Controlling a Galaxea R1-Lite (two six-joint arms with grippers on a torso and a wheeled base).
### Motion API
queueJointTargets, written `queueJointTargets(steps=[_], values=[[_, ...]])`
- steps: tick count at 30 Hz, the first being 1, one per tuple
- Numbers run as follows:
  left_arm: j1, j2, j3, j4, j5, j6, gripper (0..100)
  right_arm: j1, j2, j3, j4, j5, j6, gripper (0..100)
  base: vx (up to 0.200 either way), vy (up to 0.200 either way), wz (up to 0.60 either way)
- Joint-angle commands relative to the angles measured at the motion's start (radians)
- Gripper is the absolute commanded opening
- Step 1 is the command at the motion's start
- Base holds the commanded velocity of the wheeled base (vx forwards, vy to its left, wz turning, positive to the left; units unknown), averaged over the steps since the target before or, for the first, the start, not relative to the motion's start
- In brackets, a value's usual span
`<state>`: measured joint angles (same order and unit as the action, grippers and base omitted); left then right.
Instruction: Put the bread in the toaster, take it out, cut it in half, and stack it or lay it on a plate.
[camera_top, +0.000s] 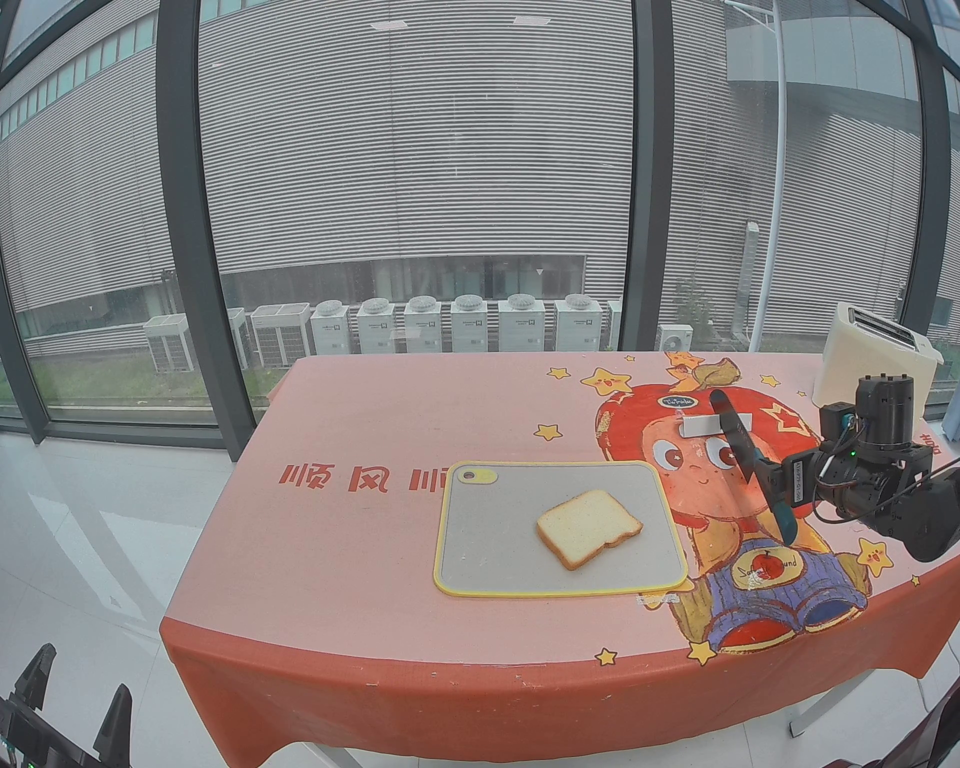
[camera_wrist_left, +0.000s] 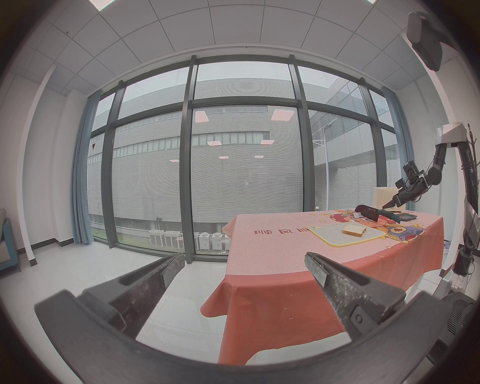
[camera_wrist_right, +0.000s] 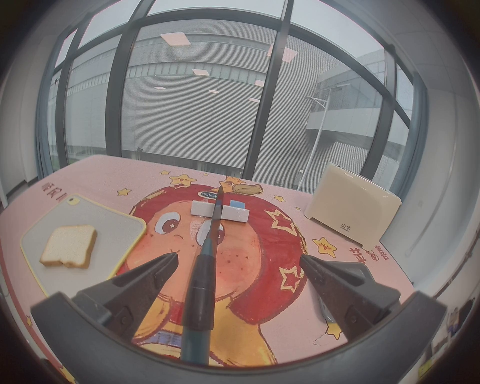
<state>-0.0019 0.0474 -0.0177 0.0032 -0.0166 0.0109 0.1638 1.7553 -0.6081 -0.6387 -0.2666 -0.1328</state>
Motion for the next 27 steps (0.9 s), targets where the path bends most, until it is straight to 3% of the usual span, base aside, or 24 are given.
queueJointTargets(steps=[1,27], values=[[0.000,0.002,0.018,0.000,0.000,0.000,100,0.002,0.027,-0.006,-0.001,0.003,-0.002,100,0.000,0.000,0.00],[0.000,0.002,0.018,0.001,0.000,0.000,100,0.031,0.158,-0.101,-0.004,-0.005,0.013,100,0.000,0.000,0.00]])
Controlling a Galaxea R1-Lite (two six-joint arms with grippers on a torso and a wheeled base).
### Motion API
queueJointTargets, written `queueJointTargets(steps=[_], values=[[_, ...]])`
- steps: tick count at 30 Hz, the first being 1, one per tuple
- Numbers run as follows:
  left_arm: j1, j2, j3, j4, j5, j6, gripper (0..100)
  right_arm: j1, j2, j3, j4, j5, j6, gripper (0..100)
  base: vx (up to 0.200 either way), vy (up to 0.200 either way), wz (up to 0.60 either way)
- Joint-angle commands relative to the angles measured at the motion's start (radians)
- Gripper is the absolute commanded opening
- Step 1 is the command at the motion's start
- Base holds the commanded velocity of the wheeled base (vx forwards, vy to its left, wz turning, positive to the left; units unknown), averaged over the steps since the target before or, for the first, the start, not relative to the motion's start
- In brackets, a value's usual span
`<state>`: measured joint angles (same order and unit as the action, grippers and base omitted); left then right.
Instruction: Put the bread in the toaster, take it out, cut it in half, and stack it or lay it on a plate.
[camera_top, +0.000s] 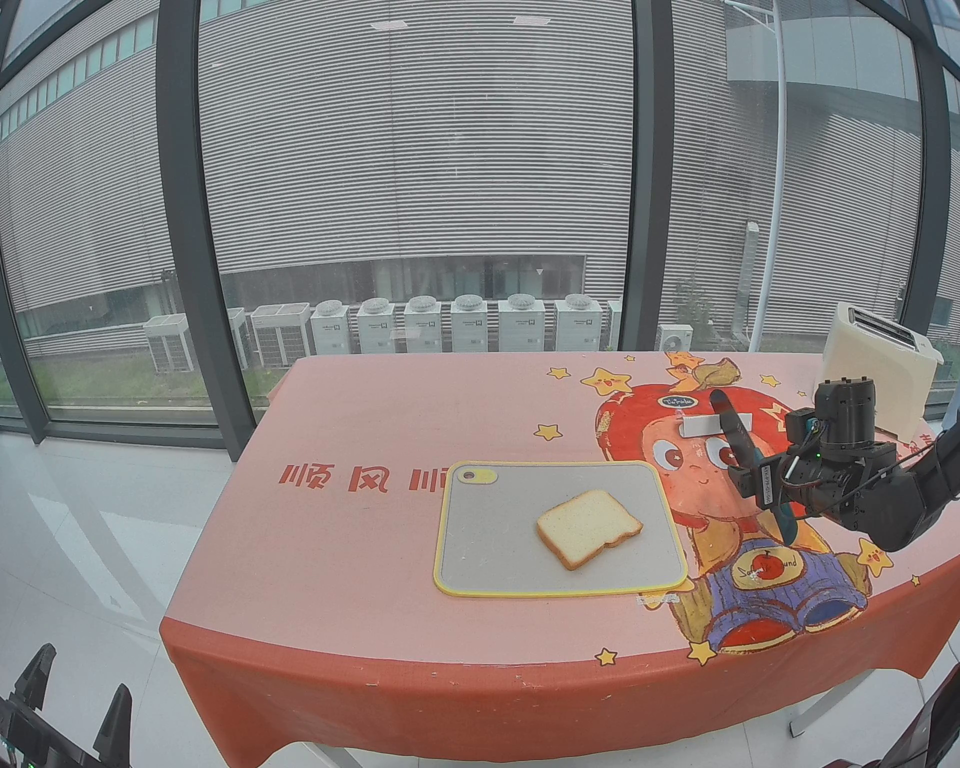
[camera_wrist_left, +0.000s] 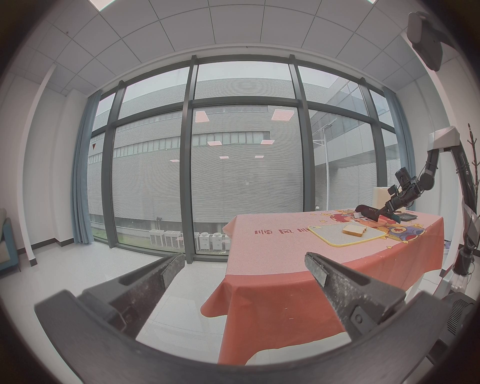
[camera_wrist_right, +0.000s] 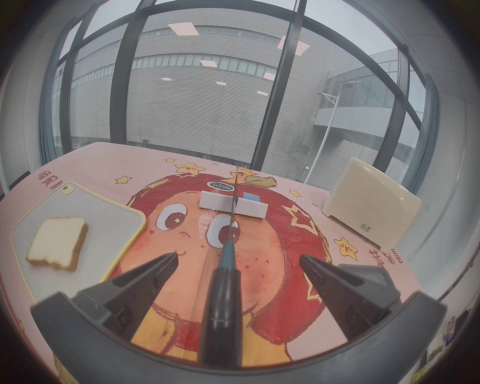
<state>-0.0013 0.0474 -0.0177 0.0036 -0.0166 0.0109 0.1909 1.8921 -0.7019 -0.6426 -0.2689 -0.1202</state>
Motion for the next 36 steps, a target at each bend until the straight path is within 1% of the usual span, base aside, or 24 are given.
queueJointTargets(steps=[1,28,29,36], values=[[0.000,0.002,0.018,-0.001,0.000,0.000,100,0.005,0.022,-0.004,0.000,-0.003,0.001,100,0.000,0.000,0.00],[-0.002,0.002,0.018,-0.001,0.000,0.000,100,0.007,0.042,-0.004,-0.003,-0.004,0.008,100,0.000,0.000,0.00],[0.000,0.002,0.018,-0.001,0.000,0.000,100,0.007,0.041,-0.002,-0.003,-0.004,0.007,0,0.000,0.000,0.00],[0.000,0.002,0.018,-0.001,0.000,0.000,100,0.007,0.041,0.001,-0.003,-0.004,0.008,0,0.000,0.000,0.00]])
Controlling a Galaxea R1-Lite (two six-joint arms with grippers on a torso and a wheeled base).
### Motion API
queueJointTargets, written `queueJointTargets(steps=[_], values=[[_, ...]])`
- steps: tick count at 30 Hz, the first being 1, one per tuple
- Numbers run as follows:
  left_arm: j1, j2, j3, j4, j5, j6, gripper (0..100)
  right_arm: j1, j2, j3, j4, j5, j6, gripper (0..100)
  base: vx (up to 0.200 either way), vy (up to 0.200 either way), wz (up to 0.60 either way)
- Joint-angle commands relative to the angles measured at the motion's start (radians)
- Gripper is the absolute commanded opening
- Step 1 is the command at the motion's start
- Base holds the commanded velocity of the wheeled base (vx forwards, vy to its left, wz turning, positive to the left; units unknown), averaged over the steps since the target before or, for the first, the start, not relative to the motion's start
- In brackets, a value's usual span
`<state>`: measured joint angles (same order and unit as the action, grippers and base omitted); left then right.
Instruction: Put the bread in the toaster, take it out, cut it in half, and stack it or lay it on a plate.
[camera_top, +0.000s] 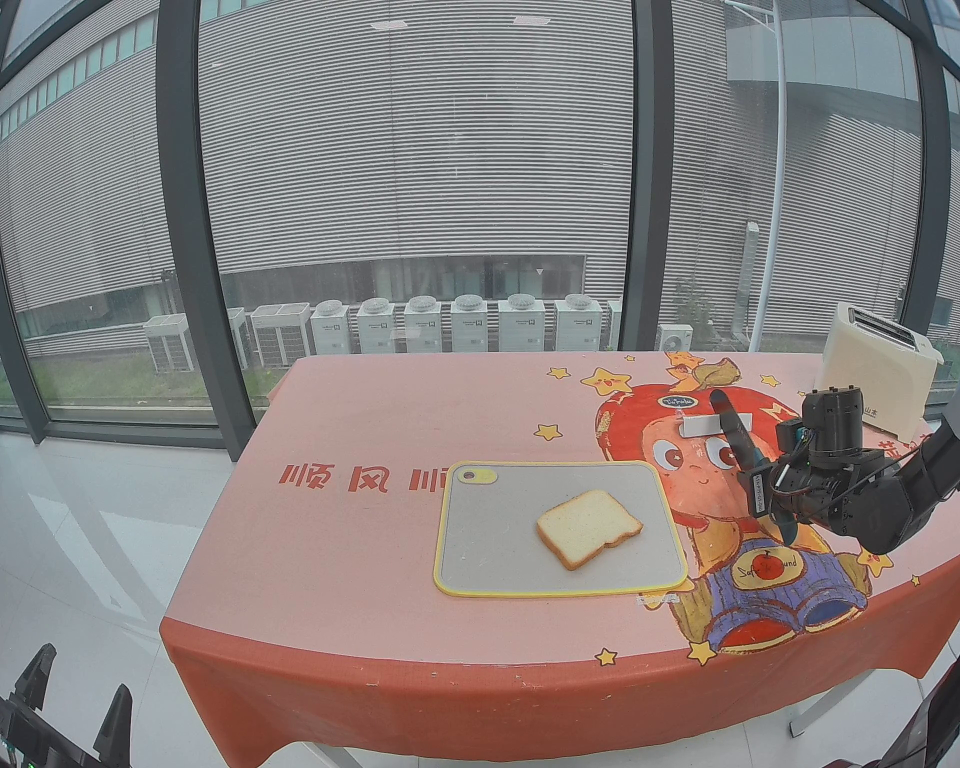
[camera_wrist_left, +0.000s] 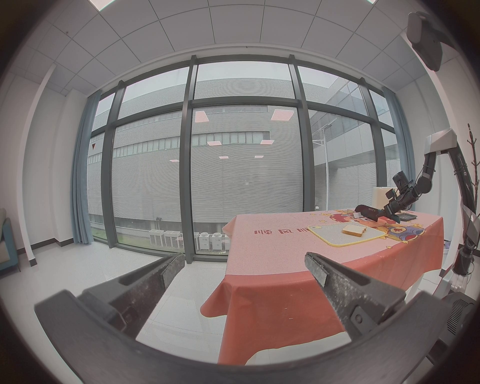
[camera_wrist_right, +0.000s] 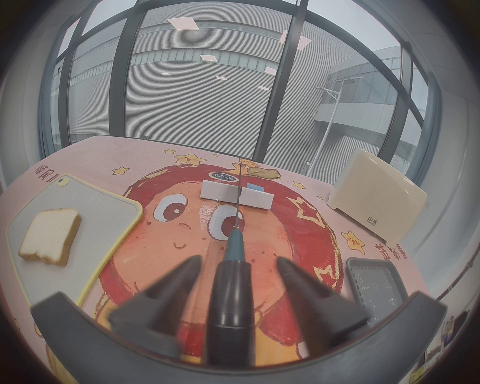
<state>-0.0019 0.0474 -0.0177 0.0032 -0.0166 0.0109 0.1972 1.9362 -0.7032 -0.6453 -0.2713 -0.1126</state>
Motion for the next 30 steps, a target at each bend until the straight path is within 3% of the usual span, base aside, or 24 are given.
queueJointTargets(steps=[1,25,30], values=[[0.000,0.002,0.018,0.000,0.000,0.000,100,0.001,-0.003,0.002,0.000,-0.002,0.001,0,0.000,0.000,0.00],[0.000,0.002,0.018,0.000,0.000,0.000,100,-0.002,-0.074,-0.007,-0.011,0.003,0.002,0,0.000,0.000,0.00],[-0.001,0.002,0.018,0.000,0.000,0.000,100,0.002,-0.106,0.002,-0.008,0.003,0.034,0,0.000,0.000,0.00]])
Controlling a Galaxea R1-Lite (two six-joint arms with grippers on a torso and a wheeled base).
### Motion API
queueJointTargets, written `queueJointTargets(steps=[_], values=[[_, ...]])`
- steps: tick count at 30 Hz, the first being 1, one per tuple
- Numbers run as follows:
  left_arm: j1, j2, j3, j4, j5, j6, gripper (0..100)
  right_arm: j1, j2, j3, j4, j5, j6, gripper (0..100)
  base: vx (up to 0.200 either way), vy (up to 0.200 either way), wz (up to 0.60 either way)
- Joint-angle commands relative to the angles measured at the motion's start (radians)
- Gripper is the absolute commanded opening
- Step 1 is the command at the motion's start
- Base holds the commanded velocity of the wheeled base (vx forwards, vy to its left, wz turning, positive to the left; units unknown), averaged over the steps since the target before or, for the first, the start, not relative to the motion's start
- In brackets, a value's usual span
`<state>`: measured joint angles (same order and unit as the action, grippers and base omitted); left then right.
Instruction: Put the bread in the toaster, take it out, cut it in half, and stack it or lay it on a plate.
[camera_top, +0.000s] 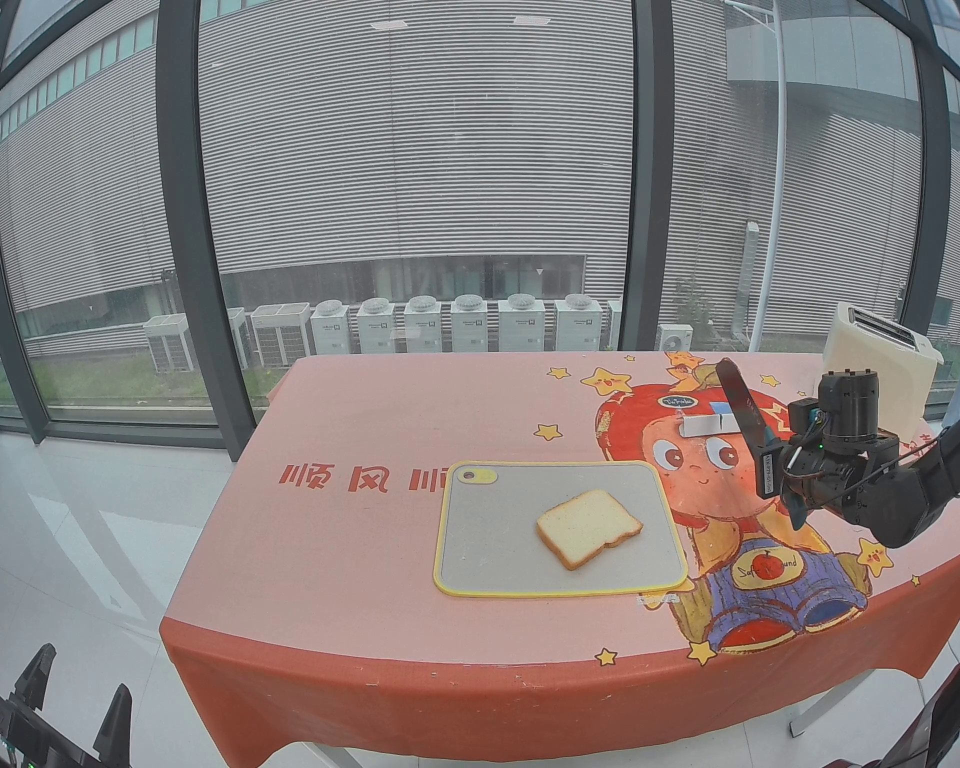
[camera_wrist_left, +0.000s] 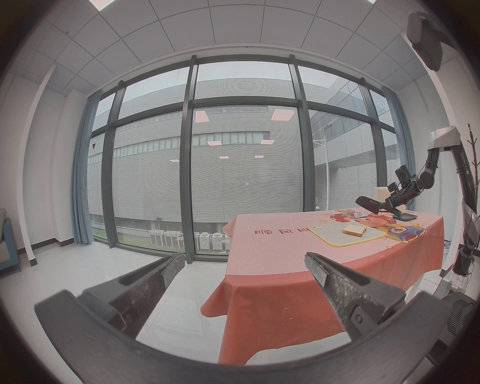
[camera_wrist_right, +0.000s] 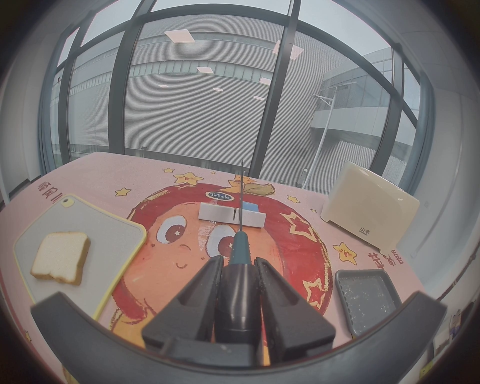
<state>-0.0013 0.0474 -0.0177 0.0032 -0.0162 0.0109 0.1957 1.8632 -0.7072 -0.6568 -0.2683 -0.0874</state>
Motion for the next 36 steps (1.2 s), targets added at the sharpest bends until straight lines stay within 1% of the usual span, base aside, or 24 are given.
queueJointTargets(steps=[1,7,11,13,17,20,22,23,27,28,29,30,33,34,35,36], values=[[0.000,0.002,0.018,0.000,-0.001,0.000,100,0.004,-0.041,0.009,0.006,0.000,0.009,0,0.000,0.000,0.00],[0.000,0.002,0.018,0.000,-0.001,0.000,100,0.005,-0.073,0.026,0.009,0.001,0.009,0,0.000,0.000,0.00],[0.000,0.002,0.018,0.000,-0.001,0.000,100,0.025,-0.113,0.048,0.013,0.004,0.009,0,0.000,0.000,0.00],[0.000,0.002,0.018,0.000,-0.001,0.000,100,0.048,-0.174,0.074,0.016,0.004,0.008,0,0.000,0.000,0.00],[-0.002,0.002,0.018,0.000,-0.001,0.000,100,0.054,-0.219,0.095,0.017,0.014,0.000,0,0.000,0.000,0.00],[0.000,0.003,0.018,0.001,-0.001,-0.003,100,0.087,-0.231,0.107,0.017,0.015,0.002,0,0.000,0.000,0.00],[0.000,0.003,0.018,-0.002,0.005,-0.005,100,0.102,-0.228,0.109,0.014,0.032,0.005,0,0.000,0.000,0.00],[-0.002,0.003,0.018,-0.002,-0.002,0.004,100,0.103,-0.230,0.112,0.016,0.040,0.005,0,0.000,0.000,0.00],[0.000,0.003,0.016,0.001,0.005,-0.012,100,0.099,-0.243,0.143,0.014,0.063,0.003,0,0.000,0.000,0.00],[0.000,0.003,0.016,0.001,0.005,-0.012,100,0.099,-0.245,0.144,0.014,0.066,0.003,0,0.000,0.000,0.00],[0.000,0.003,0.018,0.000,0.002,-0.006,100,0.099,-0.259,0.157,0.014,0.081,0.005,0,0.000,0.000,0.00],[-0.002,0.003,0.018,0.000,0.004,-0.006,100,0.102,-0.268,0.163,0.014,0.090,0.003,0,0.000,0.000,0.00],[-0.002,0.002,0.018,0.000,0.004,-0.008,100,0.103,-0.272,0.166,0.014,0.100,0.003,0,0.000,0.000,0.00],[-0.002,0.003,0.018,0.000,0.004,-0.008,100,0.103,-0.279,0.167,0.014,0.124,0.002,0,0.000,0.000,0.00],[-0.002,0.002,0.018,0.000,0.004,-0.008,100,0.103,-0.280,0.169,0.014,0.133,0.002,0,0.000,0.000,0.00],[-0.002,0.002,0.018,0.000,0.004,-0.008,100,0.103,-0.294,0.173,0.016,0.161,0.002,0,0.000,0.000,0.00]])
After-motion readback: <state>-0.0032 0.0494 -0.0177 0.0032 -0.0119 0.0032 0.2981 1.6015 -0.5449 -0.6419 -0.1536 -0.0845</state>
